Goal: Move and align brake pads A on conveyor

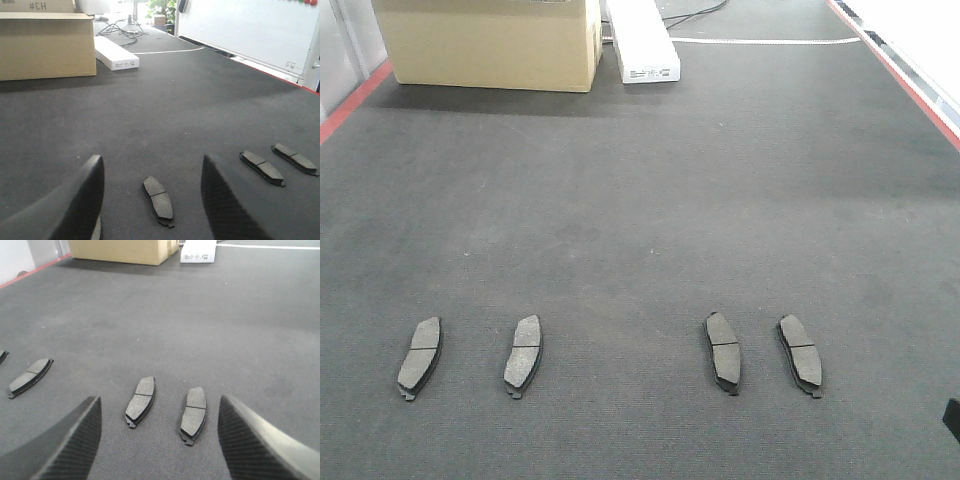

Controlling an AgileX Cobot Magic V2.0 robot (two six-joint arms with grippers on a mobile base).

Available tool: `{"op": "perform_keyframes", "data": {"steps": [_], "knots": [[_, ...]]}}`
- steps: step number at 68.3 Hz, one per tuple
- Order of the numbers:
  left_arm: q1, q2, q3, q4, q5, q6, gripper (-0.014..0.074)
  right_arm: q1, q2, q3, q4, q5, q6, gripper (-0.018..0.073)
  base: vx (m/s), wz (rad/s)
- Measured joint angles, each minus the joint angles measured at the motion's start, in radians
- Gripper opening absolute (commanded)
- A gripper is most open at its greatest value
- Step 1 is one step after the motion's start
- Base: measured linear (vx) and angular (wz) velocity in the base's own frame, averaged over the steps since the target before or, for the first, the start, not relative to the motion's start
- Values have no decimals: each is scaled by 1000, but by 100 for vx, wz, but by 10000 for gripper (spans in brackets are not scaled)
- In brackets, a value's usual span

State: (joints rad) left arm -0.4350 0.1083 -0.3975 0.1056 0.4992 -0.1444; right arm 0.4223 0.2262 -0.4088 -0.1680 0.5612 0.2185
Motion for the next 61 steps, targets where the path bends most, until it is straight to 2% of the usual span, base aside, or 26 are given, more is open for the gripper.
{"op": "perform_keyframes", "data": {"steps": [4, 7, 11, 18, 20, 21, 61], "knots": [[0, 0, 0, 0, 0, 0, 393, 0, 0, 0, -1, -4, 0, 456, 0, 0], [0, 0, 0, 0, 0, 0, 340, 0, 0, 0, -1, -6, 0, 410, 0, 0], [0, 0, 0, 0, 0, 0, 243, 0, 0, 0, -1, -7, 0, 311, 0, 0], [0, 0, 0, 0, 0, 0, -8, 0, 0, 0, -1, -8, 0, 85, 0, 0], [0, 0, 0, 0, 0, 0, -9, 0, 0, 0, -1, -11, 0, -8, 0, 0], [0, 0, 0, 0, 0, 0, -9, 0, 0, 0, -1, -12, 0, -19, 0, 0], [0, 0, 0, 0, 1, 0, -7, 0, 0, 0, 11, -19, 0, -11, 0, 0]]}}
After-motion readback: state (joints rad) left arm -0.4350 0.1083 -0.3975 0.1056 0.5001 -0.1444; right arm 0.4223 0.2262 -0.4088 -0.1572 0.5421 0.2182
